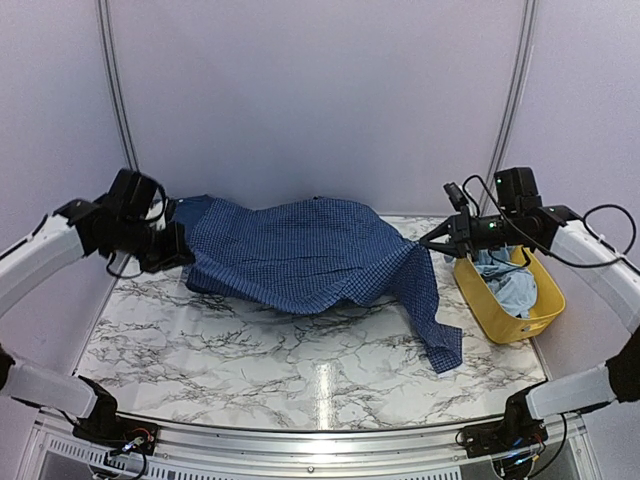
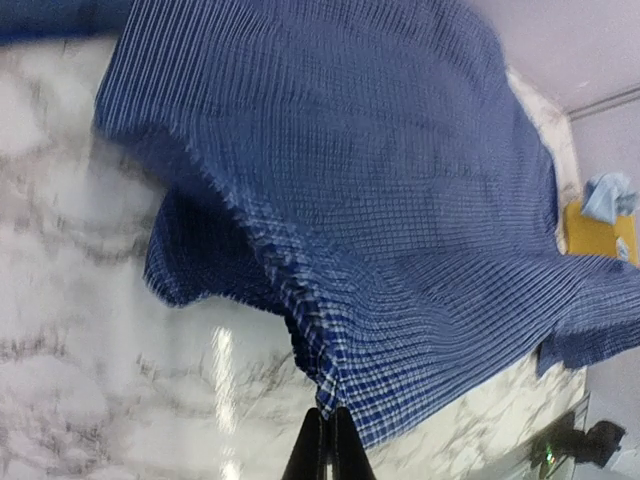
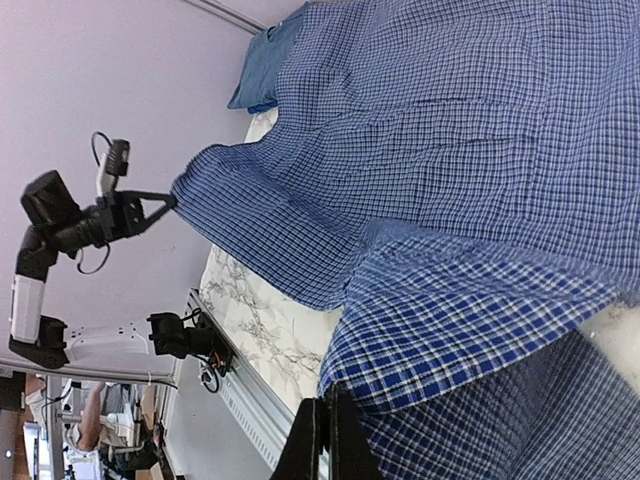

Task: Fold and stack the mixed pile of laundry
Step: Fold the flattened T-shirt at the center of the board.

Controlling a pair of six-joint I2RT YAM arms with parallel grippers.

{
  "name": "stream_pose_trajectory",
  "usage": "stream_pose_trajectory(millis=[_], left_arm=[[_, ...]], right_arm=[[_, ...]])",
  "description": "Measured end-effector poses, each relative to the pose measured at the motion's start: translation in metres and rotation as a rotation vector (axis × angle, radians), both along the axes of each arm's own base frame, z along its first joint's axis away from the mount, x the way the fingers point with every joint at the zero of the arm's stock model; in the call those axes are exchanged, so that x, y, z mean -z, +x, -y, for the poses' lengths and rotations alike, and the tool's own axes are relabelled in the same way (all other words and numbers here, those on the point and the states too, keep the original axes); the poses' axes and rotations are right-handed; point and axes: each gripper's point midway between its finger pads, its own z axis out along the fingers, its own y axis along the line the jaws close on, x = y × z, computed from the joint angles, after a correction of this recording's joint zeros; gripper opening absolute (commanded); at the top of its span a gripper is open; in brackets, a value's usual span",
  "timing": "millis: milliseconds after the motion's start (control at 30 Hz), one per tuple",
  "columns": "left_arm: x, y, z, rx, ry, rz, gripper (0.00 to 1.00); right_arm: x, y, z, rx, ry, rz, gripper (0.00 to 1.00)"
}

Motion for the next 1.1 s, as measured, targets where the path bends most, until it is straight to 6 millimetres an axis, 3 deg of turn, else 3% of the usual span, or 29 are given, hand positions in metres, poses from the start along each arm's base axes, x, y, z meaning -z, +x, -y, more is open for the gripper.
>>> stream_pose_trajectory(millis=[67,133,200,233,300,400,467,600,700,800,900,1100], left_arm=[[0.037,-0.036,-0.011,-0.02,-0.016,-0.093,0.0],[0.076,-0.073,-0.022,-0.054,-0.036,-0.19,0.0],[0.117,-0.116,-0.034,-0.108,-0.069,-0.299,0.0],[0.126,-0.128,-0.038,-0.128,-0.084,-0.329,0.0],[0.14,-0.148,-0.041,-0.17,-0.136,-0.367,0.0],[0.151,-0.168,-0.044,-0.226,-0.22,-0.394,0.0],[0.158,-0.179,-0.045,-0.254,-0.263,-0.412,0.0],[0.163,-0.19,-0.047,-0.297,-0.294,-0.458,0.0],[0.158,-0.187,-0.047,-0.316,-0.279,-0.483,0.0],[0.137,-0.172,-0.044,-0.324,-0.249,-0.48,0.0],[0.11,-0.145,-0.038,-0.321,-0.227,-0.444,0.0],[0.094,-0.104,-0.036,-0.35,-0.138,-0.415,0.0]], right_arm=[[0.006,-0.02,0.004,0.004,0.008,-0.014,0.0],[0.024,-0.047,0.01,0.013,0.013,-0.065,0.0],[0.053,-0.076,0.016,0.026,0.015,-0.148,0.0],[0.069,-0.092,0.02,0.033,0.01,-0.198,0.0],[0.1,-0.122,0.026,0.051,-0.001,-0.306,0.0],[0.128,-0.156,0.033,0.07,-0.007,-0.412,0.0],[0.138,-0.176,0.036,0.079,0.001,-0.463,0.0],[0.138,-0.196,0.035,0.08,0.051,-0.504,0.0],[0.13,-0.194,0.03,0.08,0.095,-0.525,0.0],[0.119,-0.179,0.025,0.084,0.112,-0.53,0.0],[0.103,-0.152,0.018,0.08,0.097,-0.513,0.0],[0.068,-0.076,0.01,0.098,0.062,-0.377,0.0]])
